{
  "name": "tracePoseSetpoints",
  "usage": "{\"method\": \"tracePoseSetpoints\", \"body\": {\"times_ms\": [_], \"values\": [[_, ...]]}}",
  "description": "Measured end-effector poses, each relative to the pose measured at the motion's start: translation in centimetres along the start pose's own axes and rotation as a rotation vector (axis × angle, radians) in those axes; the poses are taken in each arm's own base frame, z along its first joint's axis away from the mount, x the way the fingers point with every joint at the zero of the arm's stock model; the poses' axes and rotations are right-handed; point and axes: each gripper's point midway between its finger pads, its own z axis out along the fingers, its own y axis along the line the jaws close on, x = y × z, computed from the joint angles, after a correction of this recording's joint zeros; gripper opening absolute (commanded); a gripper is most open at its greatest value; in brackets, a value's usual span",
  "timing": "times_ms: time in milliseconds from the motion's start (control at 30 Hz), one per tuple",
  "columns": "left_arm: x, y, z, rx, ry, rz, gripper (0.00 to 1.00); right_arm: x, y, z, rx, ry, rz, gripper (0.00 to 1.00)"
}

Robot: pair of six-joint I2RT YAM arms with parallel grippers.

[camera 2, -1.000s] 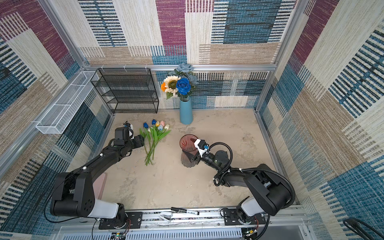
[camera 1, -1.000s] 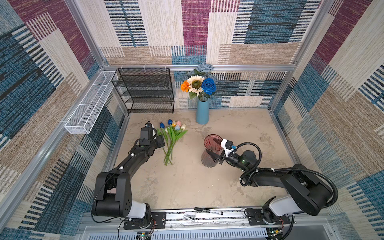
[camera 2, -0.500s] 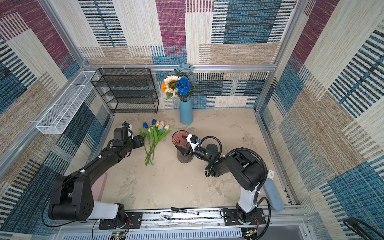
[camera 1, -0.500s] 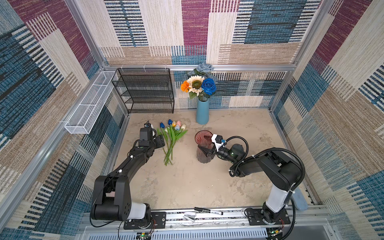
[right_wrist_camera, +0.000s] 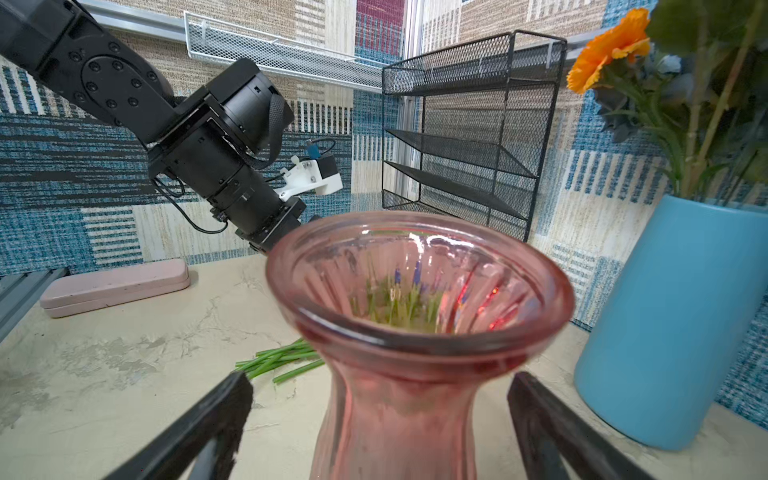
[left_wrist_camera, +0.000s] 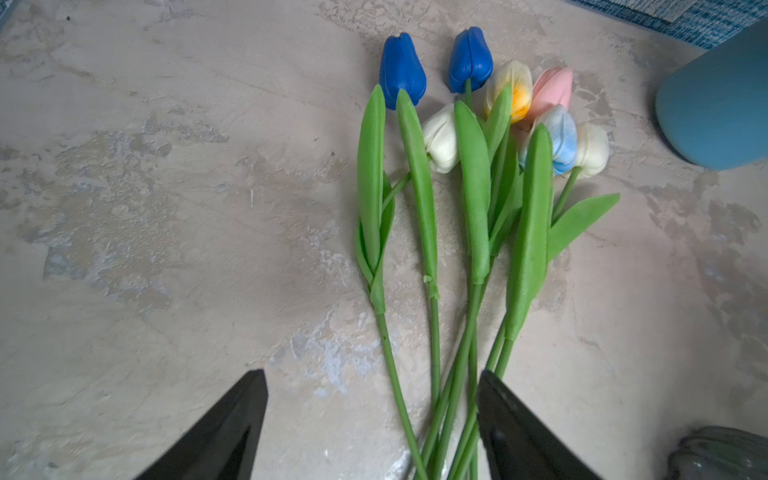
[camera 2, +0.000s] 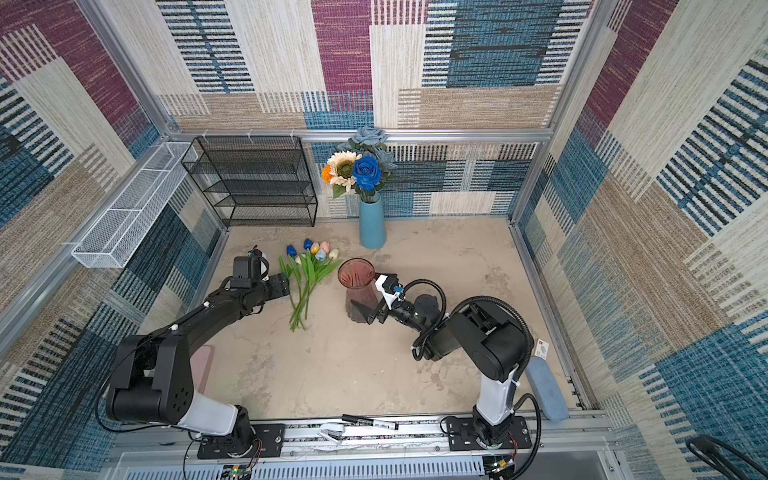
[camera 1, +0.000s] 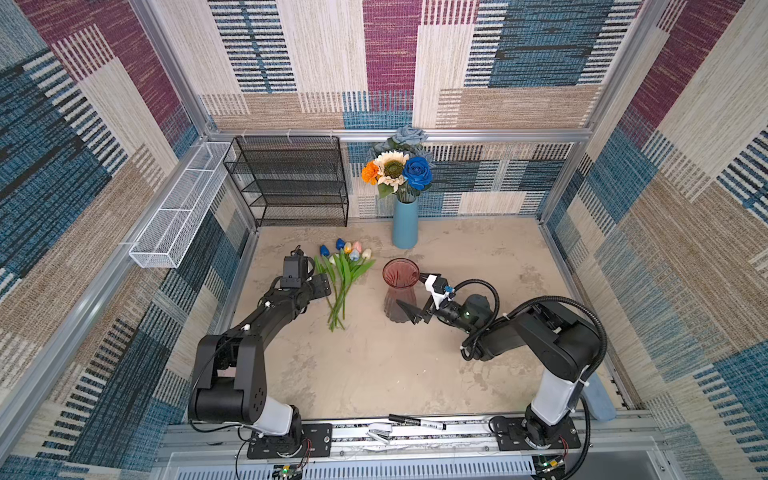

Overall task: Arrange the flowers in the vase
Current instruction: 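Release the pink vase with the right gripper while the left descends to tulips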

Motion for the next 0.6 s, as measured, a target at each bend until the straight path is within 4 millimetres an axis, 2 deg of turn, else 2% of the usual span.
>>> {"method": "tracePoseSetpoints", "body": {"times_ms": [100,200,267,367,467,600], "values": [[0.0,-0.1,0.5,-0.006,0.029,0.001,0.77,-1.5,0.2,-1.2,0.016,-0.021,-0.007,1.00],[0.2,0.1,1.6,-0.023,0.077,0.002,0.72,-3.9,0.5,-2.3,0.027,-0.065,-0.019,1.00],[0.6,0.3,2.3,-0.036,0.122,0.003,0.64,-5.8,0.4,-3.0,0.046,-0.099,-0.032,1.00],[1.0,0.4,3.4,-0.052,0.180,0.007,0.62,-7.9,0.4,-4.0,0.071,-0.134,-0.050,1.00],[1.3,0.3,4.2,-0.062,0.234,0.008,0.52,-8.9,0.5,-5.3,0.098,-0.152,-0.054,1.00],[2.1,0.1,4.9,-0.059,0.304,0.006,0.42,-9.3,0.6,-6.8,0.125,-0.163,-0.055,1.00]]}}
